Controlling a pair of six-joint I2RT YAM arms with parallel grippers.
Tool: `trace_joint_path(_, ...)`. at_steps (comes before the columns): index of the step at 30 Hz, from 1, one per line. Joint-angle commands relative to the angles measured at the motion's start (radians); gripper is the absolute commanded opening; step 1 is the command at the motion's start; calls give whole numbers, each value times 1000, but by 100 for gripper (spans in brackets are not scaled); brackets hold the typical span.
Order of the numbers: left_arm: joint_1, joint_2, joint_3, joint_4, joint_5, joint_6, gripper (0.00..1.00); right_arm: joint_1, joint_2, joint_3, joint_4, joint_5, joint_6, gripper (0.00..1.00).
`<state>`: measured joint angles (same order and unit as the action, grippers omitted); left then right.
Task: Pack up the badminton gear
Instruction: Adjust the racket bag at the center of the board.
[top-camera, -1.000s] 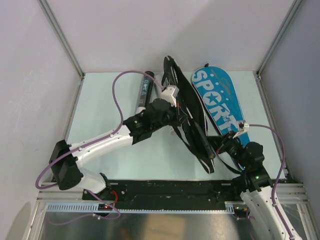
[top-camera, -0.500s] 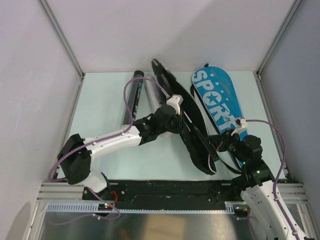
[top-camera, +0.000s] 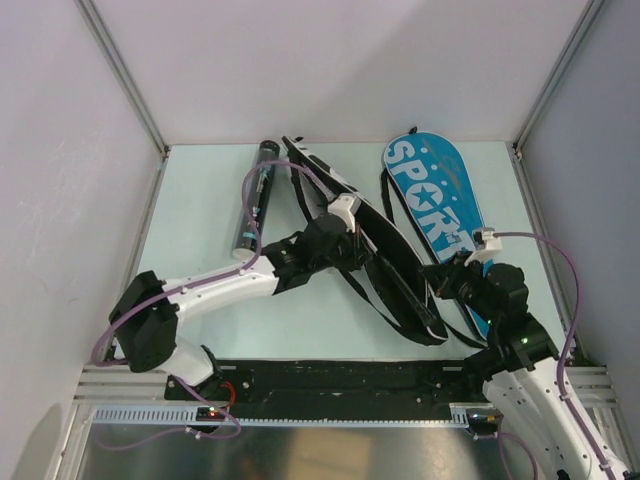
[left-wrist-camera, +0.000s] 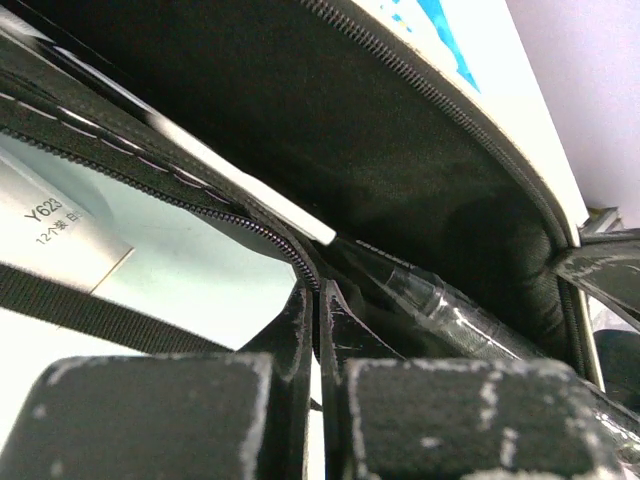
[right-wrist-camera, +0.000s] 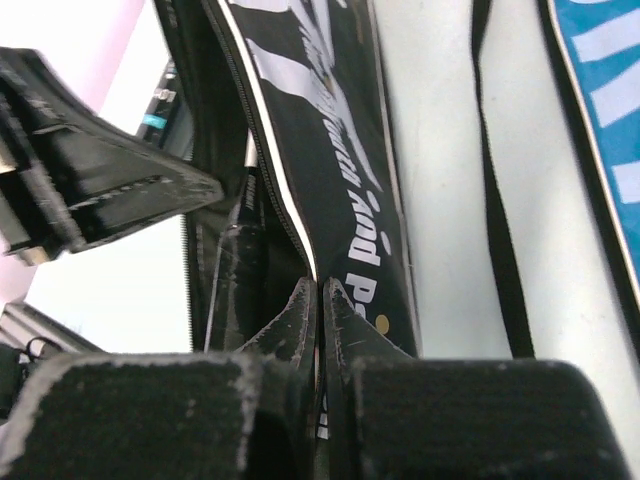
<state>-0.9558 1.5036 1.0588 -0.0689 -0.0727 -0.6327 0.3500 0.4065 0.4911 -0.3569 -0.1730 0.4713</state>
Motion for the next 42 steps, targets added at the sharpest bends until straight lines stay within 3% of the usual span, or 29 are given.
trace_joint_path(1, 13, -97, 11, 55, 30, -25, 0, 11, 49, 84, -54, 159, -25, 0)
trace_joint_path(6, 26, -72, -8, 57, 44, -33, 0, 21, 37, 208, -108, 188, -37, 0)
trace_joint_path(13, 29, -54, -24, 58, 26, -26, 0, 39, 74, 225, -60, -73, -49, 0)
trace_joint_path(22, 32, -46, 38, 2, 2, 11, 0, 108, 71, 275, -240, 228, -147, 0)
trace_joint_path(28, 34, -85, 9, -14, -20, 43, 0, 109, 53, 267, -229, 174, -136, 0)
trace_joint_path(32, 33, -116, 0, 7, 37, 74, 0, 109, 42, 162, -192, 108, -70, 0)
trace_joint_path(37, 33, -73, 16, 23, 147, 66, 0, 124, -25, 77, -179, 163, 5, 0)
trace_joint_path(42, 33, -57, 27, 24, 150, 52, 0, 128, -28, 109, -214, 226, 24, 0)
